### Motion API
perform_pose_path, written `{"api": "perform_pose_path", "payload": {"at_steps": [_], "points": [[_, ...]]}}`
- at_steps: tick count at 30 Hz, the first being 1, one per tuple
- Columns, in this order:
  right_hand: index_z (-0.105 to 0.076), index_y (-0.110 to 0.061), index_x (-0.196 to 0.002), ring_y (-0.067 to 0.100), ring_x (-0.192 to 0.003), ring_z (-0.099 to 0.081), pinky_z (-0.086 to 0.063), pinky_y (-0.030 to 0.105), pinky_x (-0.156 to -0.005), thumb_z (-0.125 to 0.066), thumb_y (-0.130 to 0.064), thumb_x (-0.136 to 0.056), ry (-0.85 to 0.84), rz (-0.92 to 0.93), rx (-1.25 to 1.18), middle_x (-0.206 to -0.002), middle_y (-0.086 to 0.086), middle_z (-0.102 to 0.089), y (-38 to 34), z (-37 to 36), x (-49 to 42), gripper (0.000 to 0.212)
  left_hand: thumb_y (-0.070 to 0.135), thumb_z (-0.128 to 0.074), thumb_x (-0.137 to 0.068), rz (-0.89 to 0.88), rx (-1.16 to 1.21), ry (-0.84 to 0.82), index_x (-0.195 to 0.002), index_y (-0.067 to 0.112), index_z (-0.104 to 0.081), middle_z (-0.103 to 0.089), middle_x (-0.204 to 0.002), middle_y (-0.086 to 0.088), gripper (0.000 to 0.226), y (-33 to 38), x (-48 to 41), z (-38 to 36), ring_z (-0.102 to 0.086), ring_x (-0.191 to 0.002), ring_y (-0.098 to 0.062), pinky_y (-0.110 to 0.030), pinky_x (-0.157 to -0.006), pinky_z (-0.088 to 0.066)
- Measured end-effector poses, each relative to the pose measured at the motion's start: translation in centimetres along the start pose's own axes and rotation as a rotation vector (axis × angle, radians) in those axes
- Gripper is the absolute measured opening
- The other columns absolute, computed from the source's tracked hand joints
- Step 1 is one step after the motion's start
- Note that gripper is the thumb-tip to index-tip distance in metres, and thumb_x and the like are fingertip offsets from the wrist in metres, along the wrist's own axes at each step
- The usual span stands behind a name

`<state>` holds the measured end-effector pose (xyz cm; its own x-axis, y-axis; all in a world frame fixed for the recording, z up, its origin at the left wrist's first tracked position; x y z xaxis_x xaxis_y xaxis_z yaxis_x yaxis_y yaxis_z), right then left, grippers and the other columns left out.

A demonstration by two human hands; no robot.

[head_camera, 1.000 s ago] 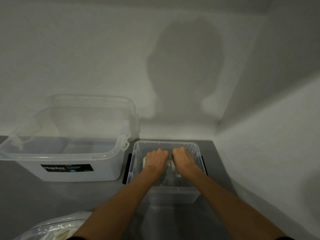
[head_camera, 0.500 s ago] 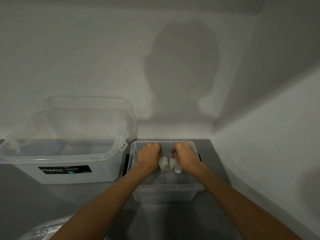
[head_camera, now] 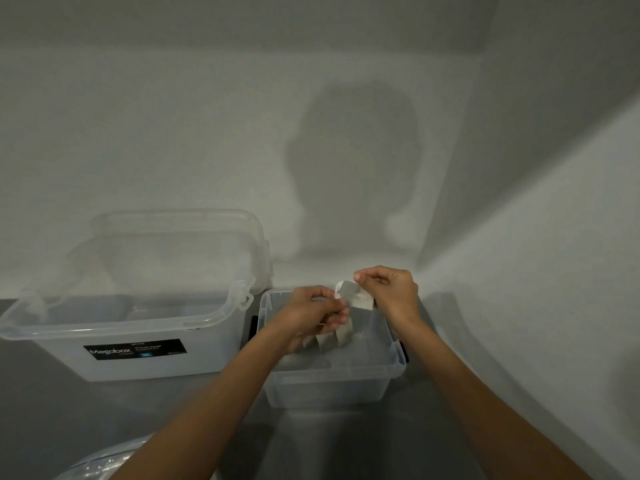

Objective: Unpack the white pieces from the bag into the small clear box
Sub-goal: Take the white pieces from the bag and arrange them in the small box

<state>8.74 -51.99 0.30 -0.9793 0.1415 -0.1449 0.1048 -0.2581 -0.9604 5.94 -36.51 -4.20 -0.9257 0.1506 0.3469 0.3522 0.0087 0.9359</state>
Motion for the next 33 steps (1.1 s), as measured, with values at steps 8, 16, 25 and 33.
{"api": "perform_pose_path", "payload": {"at_steps": [8,16,25,33], "points": [[-0.069,-0.025,-0.109,0.007,-0.081,-0.059,-0.041,0.004,-0.067,-0.067,-0.013,-0.082,-0.24,0.292,0.464,-0.095,-0.004,-0.065,-2.6,-1.4,1.6,0.029,0.01,-0.066,-0.081,-0.126,-0.344,0.196,-0.077,0.001,-0.067,-0.064,-0.066,-0.011,0.009,2.5,-0.4,1.2,-0.058,-0.062,-0.02,-0.03,-0.061,-0.052],[-0.07,-0.011,-0.098,-0.002,-0.059,-0.062,-0.045,0.006,-0.057,-0.068,-0.006,-0.084,-0.243,0.233,0.285,-0.076,0.003,-0.072,-2.1,-1.7,0.7,0.015,0.03,-0.071,-0.082,-0.202,-0.283,0.136,-0.094,0.01,-0.064,-0.062,-0.085,-0.002,0.025,3.6,-0.2,0.0,-0.053,-0.073,-0.01,-0.021,-0.06,-0.039],[-0.071,-0.02,-0.093,0.015,-0.08,-0.068,-0.055,0.024,-0.068,-0.071,-0.013,-0.082,-0.303,0.014,0.183,-0.085,0.001,-0.072,0.7,-1.9,-0.9,0.013,0.002,-0.066,-0.086,-0.163,-0.23,0.011,-0.108,-0.004,-0.058,-0.065,-0.079,-0.013,0.023,1.5,-0.7,-0.7,-0.062,-0.063,-0.012,-0.009,-0.048,-0.044],[-0.073,-0.009,-0.095,0.017,-0.083,-0.061,-0.045,0.012,-0.066,-0.058,-0.007,-0.087,-0.459,0.302,0.883,-0.093,0.006,-0.07,0.5,-4.7,-1.6,0.018,0.011,-0.068,-0.083,-0.364,-0.82,0.194,-0.106,0.01,-0.064,-0.063,-0.098,-0.004,0.024,1.3,-2.7,1.5,-0.059,-0.084,-0.012,-0.024,-0.077,-0.049]]}}
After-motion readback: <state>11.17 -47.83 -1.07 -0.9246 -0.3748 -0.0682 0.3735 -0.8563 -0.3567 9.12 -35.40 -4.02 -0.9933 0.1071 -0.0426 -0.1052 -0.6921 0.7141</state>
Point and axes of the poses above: each hand's wrist, its own x-axis away from the middle knuckle, its own z-axis out of the back of the hand, y = z × x, the point moved 9 cm from there along -x, towards the middle knuckle
